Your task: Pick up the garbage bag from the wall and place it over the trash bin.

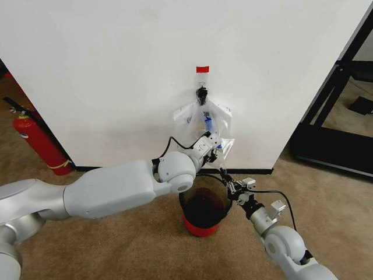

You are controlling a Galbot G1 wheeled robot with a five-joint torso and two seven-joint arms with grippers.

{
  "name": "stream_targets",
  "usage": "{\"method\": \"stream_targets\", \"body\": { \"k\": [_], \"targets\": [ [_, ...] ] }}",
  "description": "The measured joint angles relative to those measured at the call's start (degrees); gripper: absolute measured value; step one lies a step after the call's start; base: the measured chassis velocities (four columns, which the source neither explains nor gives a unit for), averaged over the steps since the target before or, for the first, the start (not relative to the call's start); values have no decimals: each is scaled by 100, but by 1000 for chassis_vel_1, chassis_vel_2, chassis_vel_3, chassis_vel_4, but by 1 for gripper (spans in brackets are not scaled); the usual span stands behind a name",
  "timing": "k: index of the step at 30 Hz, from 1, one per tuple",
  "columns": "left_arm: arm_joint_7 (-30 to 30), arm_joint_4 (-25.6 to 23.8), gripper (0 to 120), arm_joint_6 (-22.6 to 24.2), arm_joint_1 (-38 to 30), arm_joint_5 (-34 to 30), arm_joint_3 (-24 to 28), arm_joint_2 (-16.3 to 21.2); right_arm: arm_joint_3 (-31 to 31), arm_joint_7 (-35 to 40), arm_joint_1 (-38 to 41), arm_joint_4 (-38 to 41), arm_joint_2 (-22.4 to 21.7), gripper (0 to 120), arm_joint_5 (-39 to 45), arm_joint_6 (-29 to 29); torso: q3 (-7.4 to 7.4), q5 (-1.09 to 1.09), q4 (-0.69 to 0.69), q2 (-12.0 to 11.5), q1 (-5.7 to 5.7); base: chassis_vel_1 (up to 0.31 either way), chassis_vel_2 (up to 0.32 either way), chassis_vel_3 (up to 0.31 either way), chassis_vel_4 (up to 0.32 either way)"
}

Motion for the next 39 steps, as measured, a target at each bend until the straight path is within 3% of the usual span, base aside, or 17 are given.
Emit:
{"method": "stream_targets", "body": {
  "k": [7, 12, 19, 25, 31, 39],
  "targets": [
    [-34, -278, 0, -237, 240, -9, -408, 220, 75, 60, -55, 42, 26, 0, 3, 0, 0, 0, 0, 0, 0, 0, 0, 0, 0],
    [-121, -540, 0, -480, 782, 12, -1145, 327, 158, 250, -147, 223, 41, 1, -20, -115, 0, 0, 0, 0, 0, 0, 0, 0, 0],
    [-97, -719, 0, -708, 1532, 249, -1836, 348, 350, 475, -454, 651, -79, 26, -93, -272, 0, -1, 0, 0, 0, 0, 0, 0, 0],
    [-43, -765, 0, -837, 1922, 427, -2046, 219, 719, 663, -654, 1298, -184, 48, -130, -515, 0, 1, 0, 0, 0, 0, 0, 0, 0],
    [-45, -800, 0, -921, 2250, 549, -2183, 144, 953, 1200, -622, 1877, -859, 69, -4, -985, 0, 2, -1, 0, -1, 0, 0, 0, 0],
    [-80, -816, 0, -956, 2390, 611, -2237, 63, 360, 2025, 732, 1258, -2076, 98, 127, -1204, 1, 1, 0, 0, 0, 0, 0, 0, 0]
  ]
}}
